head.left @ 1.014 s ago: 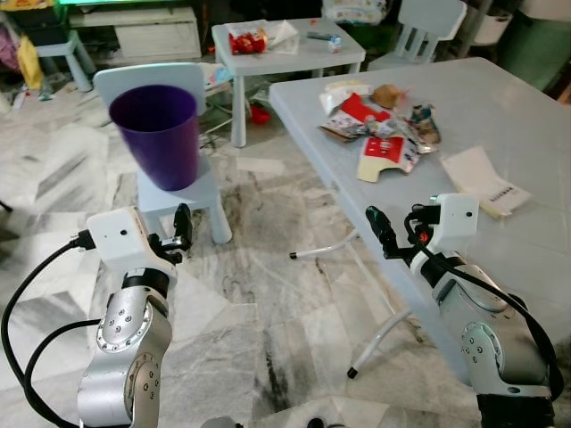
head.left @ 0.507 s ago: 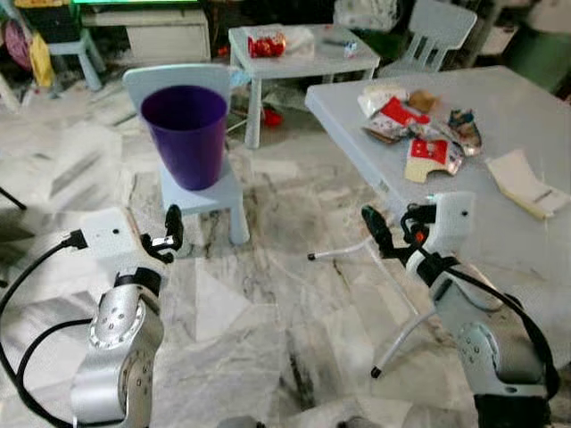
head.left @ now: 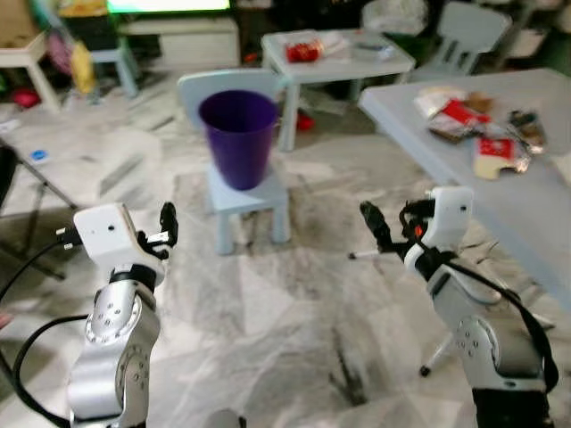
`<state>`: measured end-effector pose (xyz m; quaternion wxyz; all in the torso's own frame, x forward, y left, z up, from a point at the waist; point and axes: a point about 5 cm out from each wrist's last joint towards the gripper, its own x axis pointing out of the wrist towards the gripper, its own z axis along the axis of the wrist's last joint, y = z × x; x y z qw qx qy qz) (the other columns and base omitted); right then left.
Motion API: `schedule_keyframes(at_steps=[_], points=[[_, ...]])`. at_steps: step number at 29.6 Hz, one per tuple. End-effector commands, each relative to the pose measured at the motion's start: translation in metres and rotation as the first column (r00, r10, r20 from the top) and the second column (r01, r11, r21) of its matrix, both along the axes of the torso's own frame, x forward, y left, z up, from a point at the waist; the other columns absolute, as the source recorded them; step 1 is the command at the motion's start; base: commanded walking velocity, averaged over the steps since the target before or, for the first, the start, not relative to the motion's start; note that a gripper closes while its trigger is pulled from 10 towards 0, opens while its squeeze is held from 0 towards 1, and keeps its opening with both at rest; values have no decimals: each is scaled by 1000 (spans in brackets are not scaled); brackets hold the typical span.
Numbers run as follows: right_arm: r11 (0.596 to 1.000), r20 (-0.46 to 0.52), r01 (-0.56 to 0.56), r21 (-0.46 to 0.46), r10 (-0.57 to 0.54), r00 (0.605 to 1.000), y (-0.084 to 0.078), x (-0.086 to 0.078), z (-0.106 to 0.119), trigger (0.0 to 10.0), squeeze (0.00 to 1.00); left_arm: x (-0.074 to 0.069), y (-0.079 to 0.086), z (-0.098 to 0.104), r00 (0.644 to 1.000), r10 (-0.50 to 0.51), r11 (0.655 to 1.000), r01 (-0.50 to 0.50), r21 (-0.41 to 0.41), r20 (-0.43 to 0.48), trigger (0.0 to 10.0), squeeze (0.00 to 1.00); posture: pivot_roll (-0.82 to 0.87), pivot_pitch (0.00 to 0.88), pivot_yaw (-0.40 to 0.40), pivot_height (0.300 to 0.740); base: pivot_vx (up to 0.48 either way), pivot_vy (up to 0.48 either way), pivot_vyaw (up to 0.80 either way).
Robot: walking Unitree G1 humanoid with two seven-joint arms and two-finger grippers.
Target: Picking trash to rubbish bin
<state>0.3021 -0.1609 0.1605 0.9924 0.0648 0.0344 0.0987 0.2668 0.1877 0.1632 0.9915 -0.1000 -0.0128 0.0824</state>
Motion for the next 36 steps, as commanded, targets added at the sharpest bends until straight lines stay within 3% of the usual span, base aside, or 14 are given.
schedule_keyframes(at_steps=[1, 3, 6, 16, 28, 30, 34, 36], points=[[999, -18, 49, 4, -49, 999, -9, -1, -3, 10000, 0, 3, -5, 4, 1000, -21, 1000, 21, -7, 15, 10000, 0, 77, 114, -60, 740, 0, 0, 0], [998, -28, 48, 31, -47, 999, -10, 0, -3, 10000, 0, 4, -3, 6, 999, -30, 999, 30, -23, 25, 10000, 0, 76, 115, -59, 740, 0, 0, 0], [998, -44, 66, -23, -66, 997, -12, -2, -5, 10000, 0, 6, 1, 7, 999, -16, 998, 18, -60, 31, 10000, 0, 74, 115, -58, 740, 0, 0, 0], [996, -32, 84, 10, -84, 996, -15, -4, -3, 10000, 0, 9, 4, 7, 999, -23, 998, 25, -57, 28, 10000, 0, 71, 115, -55, 740, 0, 0, 0], [989, 10, 146, 8, -146, 989, -22, -1, 4, 10000, 0, 10, 6, 6, 999, -27, 997, 29, -65, 31, 10000, 0, 71, 117, -56, 740, 0, 0, -770], [984, 43, 177, 16, -178, 983, -27, 0, 10, 10000, 0, 11, 7, 7, 999, -25, 998, 27, -49, 31, 10000, 0, 71, 117, -56, 740, 0, 0, -775], [979, 161, 195, 62, -202, 966, -31, 2, 34, 10000, 0, 11, 5, 21, 988, -57, 994, 43, 102, 141, 10000, 0, 66, 118, -47, 740, 0, 0, -353], [979, 173, 193, 66, -201, 964, -31, 2, 37, 10000, 0, 11, 6, 22, 987, -54, 993, 37, 113, 149, 10000, 0, 64, 118, -45, 740, 0, 0, 0]])
